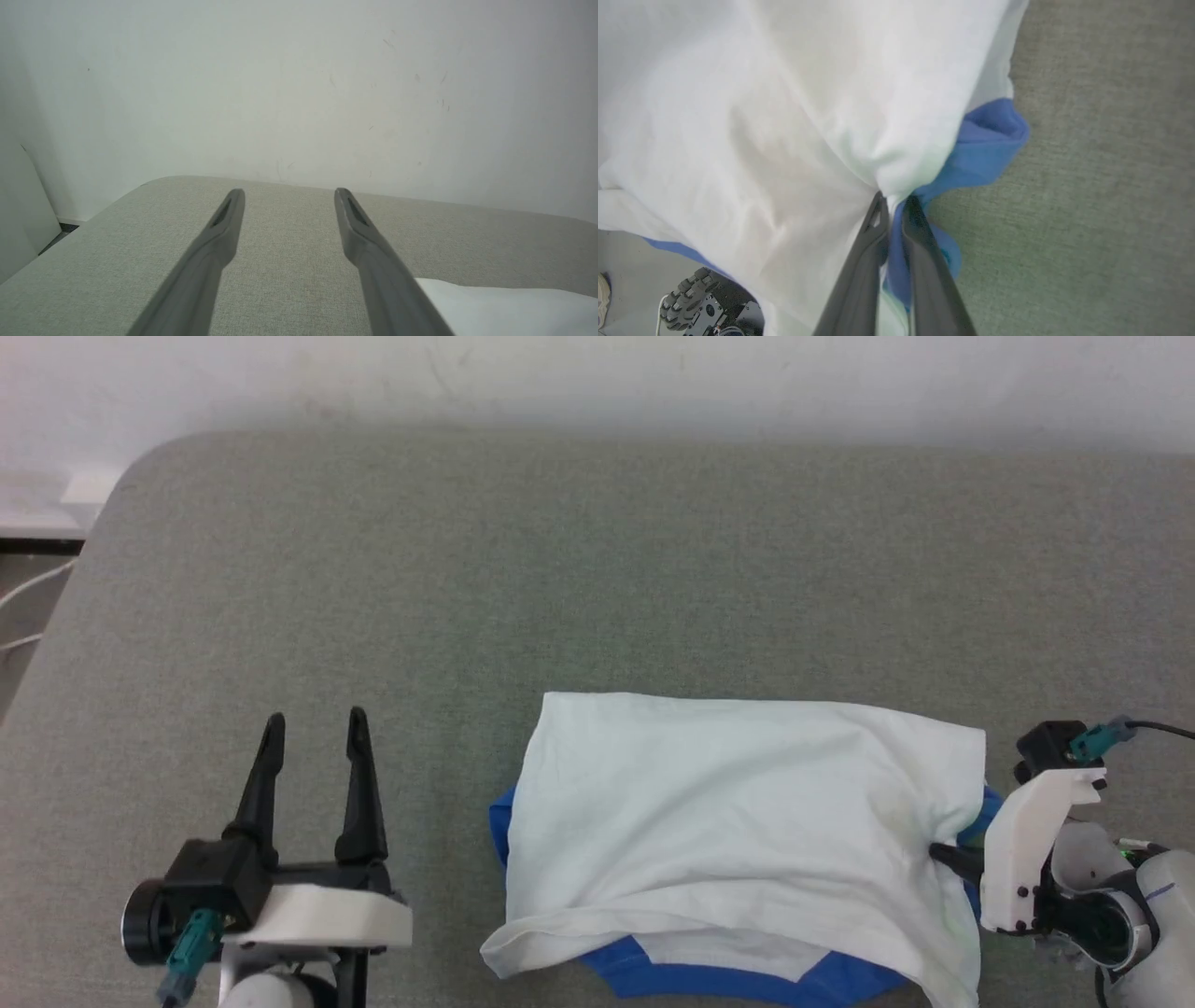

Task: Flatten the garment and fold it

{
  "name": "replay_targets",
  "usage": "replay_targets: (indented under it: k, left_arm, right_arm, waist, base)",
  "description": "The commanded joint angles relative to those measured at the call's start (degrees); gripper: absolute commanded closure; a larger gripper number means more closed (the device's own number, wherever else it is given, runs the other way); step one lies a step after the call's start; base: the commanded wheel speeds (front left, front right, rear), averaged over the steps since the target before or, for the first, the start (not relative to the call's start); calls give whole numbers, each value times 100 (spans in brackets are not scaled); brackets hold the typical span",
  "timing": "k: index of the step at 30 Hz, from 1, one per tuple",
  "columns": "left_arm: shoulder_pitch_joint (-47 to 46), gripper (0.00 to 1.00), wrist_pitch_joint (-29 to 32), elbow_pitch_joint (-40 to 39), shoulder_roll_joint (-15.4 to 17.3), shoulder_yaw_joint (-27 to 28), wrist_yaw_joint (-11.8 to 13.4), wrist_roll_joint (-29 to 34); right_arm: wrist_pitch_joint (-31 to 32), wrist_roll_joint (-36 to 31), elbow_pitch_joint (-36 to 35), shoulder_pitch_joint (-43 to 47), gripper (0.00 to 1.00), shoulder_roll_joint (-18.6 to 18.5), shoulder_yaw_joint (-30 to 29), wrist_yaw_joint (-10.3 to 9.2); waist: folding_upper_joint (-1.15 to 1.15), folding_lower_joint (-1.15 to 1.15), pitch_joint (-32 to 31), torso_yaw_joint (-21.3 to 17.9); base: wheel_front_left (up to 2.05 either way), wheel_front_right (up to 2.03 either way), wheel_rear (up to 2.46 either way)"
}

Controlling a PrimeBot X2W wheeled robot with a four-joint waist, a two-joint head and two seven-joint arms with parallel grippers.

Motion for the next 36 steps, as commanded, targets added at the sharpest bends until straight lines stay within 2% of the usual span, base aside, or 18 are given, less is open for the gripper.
replay_targets:
  k: [1, 8, 15, 18, 22, 26, 31, 36]
  left_arm:
    - [93, 0, -27, 45, -23, 47, -60, 39]
    - [291, 0, -27, 123, -25, 101, -82, 79]
    - [259, 0, -27, 149, -28, -7, -79, 119]
    - [250, 0, -27, 181, -28, -43, -87, 110]
    - [251, 0, -27, 211, -29, -66, -77, 90]
    - [254, 0, -27, 247, -29, -102, -49, 51]
    - [235, 0, -27, 293, -30, -163, -61, 65]
    - [166, 0, -27, 341, -30, -168, -92, 51]
  right_arm:
    - [-78, 23, -7, -25, 100, 9, 27, -3]
    - [-280, -101, 25, -131, 100, -288, -226, -3]
    - [-323, -343, 200, 6, 100, -735, -1056, -3]
    - [-272, -483, 121, 97, 100, -776, -1348, -3]
    - [-40, -542, -283, 157, 100, -523, -1437, -3]
    - [206, -413, -954, 230, 100, -118, -1221, -3]
    - [542, -190, -1668, 354, 100, 313, -678, -3]
    - [562, 23, -1827, 306, 100, 878, -124, -3]
  waist:
    - [0, -1, -168, -58]
    - [0, -1, -317, -217]
    - [0, -1, -339, -308]
    - [0, -1, -353, -353]
    - [0, -1, -381, -423]
    - [0, -1, -444, -461]
    - [0, -1, -507, -462]
    - [0, -1, -511, -418]
  base:
    - [0, 0, 0]
    - [0, 0, 0]
    - [0, 0, 0]
    - [0, 0, 0]
    - [0, 0, 0]
    - [0, 0, 0]
    - [0, 0, 0]
    - [0, 0, 0]
